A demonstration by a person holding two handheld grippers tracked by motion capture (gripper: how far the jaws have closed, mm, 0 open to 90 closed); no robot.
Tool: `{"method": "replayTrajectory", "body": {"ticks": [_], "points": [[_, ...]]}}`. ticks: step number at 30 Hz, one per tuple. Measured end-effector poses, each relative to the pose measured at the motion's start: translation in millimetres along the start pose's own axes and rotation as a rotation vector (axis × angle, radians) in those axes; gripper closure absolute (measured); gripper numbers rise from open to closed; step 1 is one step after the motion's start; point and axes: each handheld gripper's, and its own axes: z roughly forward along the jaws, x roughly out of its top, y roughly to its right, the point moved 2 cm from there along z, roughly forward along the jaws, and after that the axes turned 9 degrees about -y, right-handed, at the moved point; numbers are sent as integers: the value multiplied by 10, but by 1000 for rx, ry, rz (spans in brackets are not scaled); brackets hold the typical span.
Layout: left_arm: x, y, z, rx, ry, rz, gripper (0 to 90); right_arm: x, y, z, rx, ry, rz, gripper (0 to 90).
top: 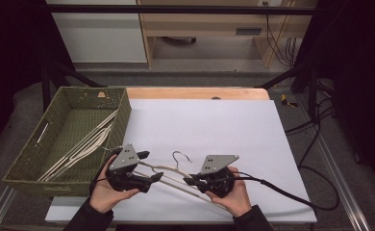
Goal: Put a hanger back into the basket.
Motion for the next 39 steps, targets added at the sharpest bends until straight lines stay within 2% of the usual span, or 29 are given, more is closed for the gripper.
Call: {"method": "replayTrajectory", "body": {"ticks": [3, 10, 16, 21, 25, 32, 36, 39], "points": [[-6, 32, 77, -30, -29, 34, 350, -1, -8, 3, 13, 3, -3, 871], [-48, 35, 157, -73, -78, 53, 614, -9, -25, 38, 53, -6, -7, 871], [-63, 72, 147, -60, -117, 107, 676, -18, -18, 67, 50, -24, -8, 863], [-63, 156, 128, -88, -143, 138, 773, -8, 7, 23, -18, -11, -11, 808], [-63, 202, 110, -103, -143, 121, 799, -12, 16, 12, -57, -6, -21, 761], [-56, 310, 109, -168, -124, 119, 856, -11, 44, -6, -124, 21, -19, 600], [-45, 338, 92, -132, -128, 118, 865, -16, 76, -87, -138, 59, 8, 471], [-62, 293, 72, -126, -112, 79, 865, -32, 118, -195, -153, 100, 38, 387]]}}
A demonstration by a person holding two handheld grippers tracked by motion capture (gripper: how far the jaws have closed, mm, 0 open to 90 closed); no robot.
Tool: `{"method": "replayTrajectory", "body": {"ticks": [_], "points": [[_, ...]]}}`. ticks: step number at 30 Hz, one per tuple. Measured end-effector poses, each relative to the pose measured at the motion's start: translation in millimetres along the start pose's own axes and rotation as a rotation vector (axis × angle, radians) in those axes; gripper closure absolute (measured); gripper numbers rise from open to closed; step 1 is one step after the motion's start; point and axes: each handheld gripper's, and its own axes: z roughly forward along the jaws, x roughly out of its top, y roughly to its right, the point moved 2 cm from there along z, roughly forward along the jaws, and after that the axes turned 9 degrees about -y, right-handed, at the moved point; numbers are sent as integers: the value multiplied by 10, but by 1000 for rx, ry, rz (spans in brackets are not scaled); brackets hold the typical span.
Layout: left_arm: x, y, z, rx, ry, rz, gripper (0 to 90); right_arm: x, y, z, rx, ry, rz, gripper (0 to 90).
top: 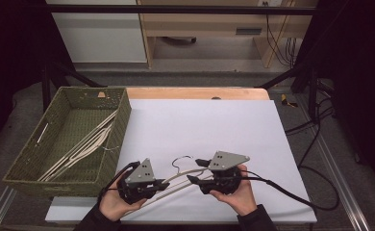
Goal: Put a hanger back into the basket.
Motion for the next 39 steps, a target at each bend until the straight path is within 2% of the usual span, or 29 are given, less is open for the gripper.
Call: {"method": "replayTrajectory", "body": {"ticks": [6, 9, 15, 22, 29, 37, 39], "points": [[-16, -80, -113, 49, 41, -59, 865, -73, 176, -208, -21, 53, 103, 226], [-8, -115, -192, 78, 57, -75, 864, -139, 278, -296, -61, 66, 147, 178], [48, -185, -439, 126, 112, -98, 864, -266, 424, -457, -93, 100, 207, 118], [202, -272, -778, 171, 151, -99, 864, -371, 517, -592, -137, 126, 242, 86], [370, -362, -1065, 188, 162, -86, 864, -447, 565, -649, -165, 129, 264, 76], [458, -582, -1382, 219, 176, -60, 864, -474, 591, -665, -178, 125, 266, 68], [458, -643, -1429, 227, 180, -70, 864, -473, 591, -662, -182, 125, 271, 67]]}}
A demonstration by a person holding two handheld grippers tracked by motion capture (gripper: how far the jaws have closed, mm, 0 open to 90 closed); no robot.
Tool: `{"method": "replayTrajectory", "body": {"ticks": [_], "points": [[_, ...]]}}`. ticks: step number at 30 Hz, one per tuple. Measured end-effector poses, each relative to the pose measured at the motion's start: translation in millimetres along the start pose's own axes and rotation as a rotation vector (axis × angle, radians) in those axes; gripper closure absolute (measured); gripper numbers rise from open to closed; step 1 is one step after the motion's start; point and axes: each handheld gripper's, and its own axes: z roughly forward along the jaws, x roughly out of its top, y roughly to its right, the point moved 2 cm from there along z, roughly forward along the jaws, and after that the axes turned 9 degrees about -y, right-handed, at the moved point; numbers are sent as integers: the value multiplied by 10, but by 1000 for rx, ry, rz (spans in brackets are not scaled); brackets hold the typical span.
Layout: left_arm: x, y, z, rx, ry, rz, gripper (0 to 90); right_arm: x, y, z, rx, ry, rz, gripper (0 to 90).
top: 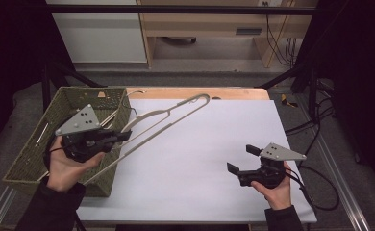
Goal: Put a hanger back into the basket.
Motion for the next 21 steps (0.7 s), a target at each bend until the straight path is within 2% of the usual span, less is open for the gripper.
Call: {"method": "replayTrajectory", "body": {"ticks": [1, 2, 3, 6, 9, 16, 21], "points": [[0, -46, -20, 8, -14, 12, 864, 0, -1, 1, 1, 0, 2, 66], [0, -79, -25, 11, -7, -2, 864, 0, 0, 3, -1, 0, 1, 66], [-7, -129, -41, 16, -19, 4, 864, 0, 0, 4, -2, 0, 1, 65], [-39, -256, -56, 30, -23, -16, 864, 0, 0, 4, -2, 1, 1, 64], [-94, -391, -66, 48, -39, -14, 864, 0, 0, 7, -1, 2, 0, 64], [-289, -741, -76, 94, -75, -36, 864, -4, -2, 24, -2, -3, -3, 63], [-461, -944, -104, 125, -86, -54, 864, -3, 2, 22, -5, -2, -4, 63]]}}
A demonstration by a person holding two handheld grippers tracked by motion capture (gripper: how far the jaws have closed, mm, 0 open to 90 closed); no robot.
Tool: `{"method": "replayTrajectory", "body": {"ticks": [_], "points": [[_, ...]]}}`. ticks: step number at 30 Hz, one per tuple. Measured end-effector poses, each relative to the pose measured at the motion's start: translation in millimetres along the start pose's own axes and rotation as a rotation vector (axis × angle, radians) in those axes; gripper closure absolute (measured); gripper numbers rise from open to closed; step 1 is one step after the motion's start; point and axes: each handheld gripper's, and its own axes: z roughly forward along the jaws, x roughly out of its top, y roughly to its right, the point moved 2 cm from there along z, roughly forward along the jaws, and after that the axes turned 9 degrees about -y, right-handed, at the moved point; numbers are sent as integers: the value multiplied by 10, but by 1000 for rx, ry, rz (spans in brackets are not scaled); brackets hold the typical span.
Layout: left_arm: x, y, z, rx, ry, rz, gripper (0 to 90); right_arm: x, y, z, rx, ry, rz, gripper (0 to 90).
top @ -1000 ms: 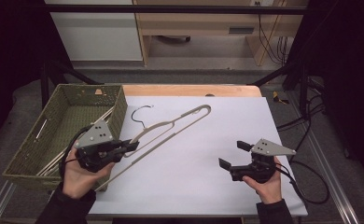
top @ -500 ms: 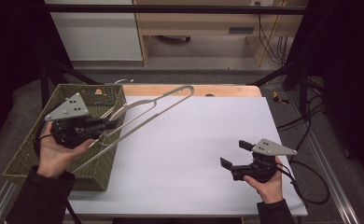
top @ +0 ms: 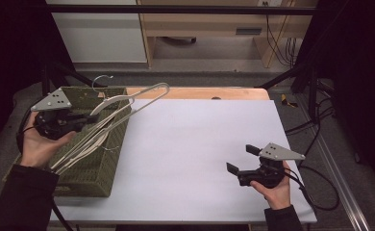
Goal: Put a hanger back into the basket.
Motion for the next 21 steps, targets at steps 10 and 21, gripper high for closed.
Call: {"method": "replayTrajectory", "body": {"ticks": [10, 21], "points": [[-319, -337, -43, 64, -13, -78, 864, -3, -2, 9, 0, -4, 0, 59], [-690, -635, -83, 163, -34, -153, 864, -3, -1, 10, 0, -5, -4, 58]]}}
